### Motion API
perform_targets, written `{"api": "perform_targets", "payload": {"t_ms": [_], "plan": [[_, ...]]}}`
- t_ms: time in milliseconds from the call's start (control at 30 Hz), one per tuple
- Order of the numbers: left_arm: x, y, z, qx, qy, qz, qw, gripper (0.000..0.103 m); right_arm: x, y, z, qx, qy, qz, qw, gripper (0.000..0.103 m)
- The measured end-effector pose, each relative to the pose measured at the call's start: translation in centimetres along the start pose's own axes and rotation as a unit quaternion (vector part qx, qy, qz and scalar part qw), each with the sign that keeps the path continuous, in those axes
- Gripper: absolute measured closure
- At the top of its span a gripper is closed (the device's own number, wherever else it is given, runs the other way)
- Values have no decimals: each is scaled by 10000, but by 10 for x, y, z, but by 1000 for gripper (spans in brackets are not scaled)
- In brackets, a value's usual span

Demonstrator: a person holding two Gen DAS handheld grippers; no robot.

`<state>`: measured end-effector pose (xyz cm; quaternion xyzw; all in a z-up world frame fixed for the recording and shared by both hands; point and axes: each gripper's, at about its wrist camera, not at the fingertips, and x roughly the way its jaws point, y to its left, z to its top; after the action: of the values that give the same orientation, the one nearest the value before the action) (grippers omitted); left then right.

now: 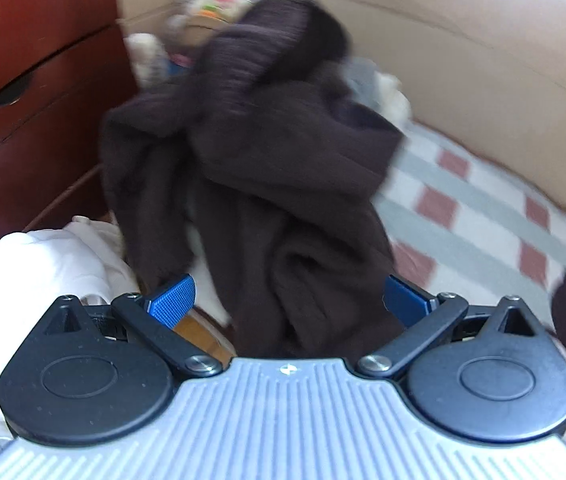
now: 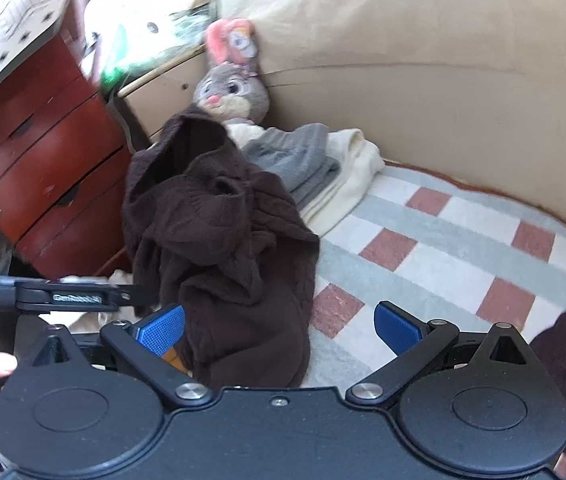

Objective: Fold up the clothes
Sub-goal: 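Grasp the sweater with the left gripper while the right gripper grasps another part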

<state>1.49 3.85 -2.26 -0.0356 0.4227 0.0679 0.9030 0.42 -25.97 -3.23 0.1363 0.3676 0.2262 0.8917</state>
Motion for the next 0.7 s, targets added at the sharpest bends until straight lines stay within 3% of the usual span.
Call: {"api": "perform_targets", "payload": {"t_ms": [133,200,267,333,400,467,533,600,700], "plan": [[17,21,2,-182,-366,133,9991,8,13,-26,-5,580,-149,297,9978,4],[31,35,4,-473,-367,-134,9981,8,24,-34,-5,814,-233,517,9951,12],[44,48,6,-764,-368,-400,9956,11,38,-36,-1,932,-246,665,9931,29],[57,62,8,-1053,-368,-666,9915,35,57,-28,6,838,-202,735,9936,42],[67,69,11,-1102,-457,-803,9896,48,76,-18,12,652,-153,770,9948,44],[72,67,15,-858,-743,-781,9905,54,95,-6,18,449,-136,846,9953,54],[78,61,18,-540,-905,-737,9917,54,113,4,27,322,-172,874,9955,53],[90,57,17,-421,-828,-906,9916,54,129,9,36,356,-244,867,9953,50],[108,54,11,-354,-692,-960,9923,45,152,7,52,665,-249,968,9928,29]]}}
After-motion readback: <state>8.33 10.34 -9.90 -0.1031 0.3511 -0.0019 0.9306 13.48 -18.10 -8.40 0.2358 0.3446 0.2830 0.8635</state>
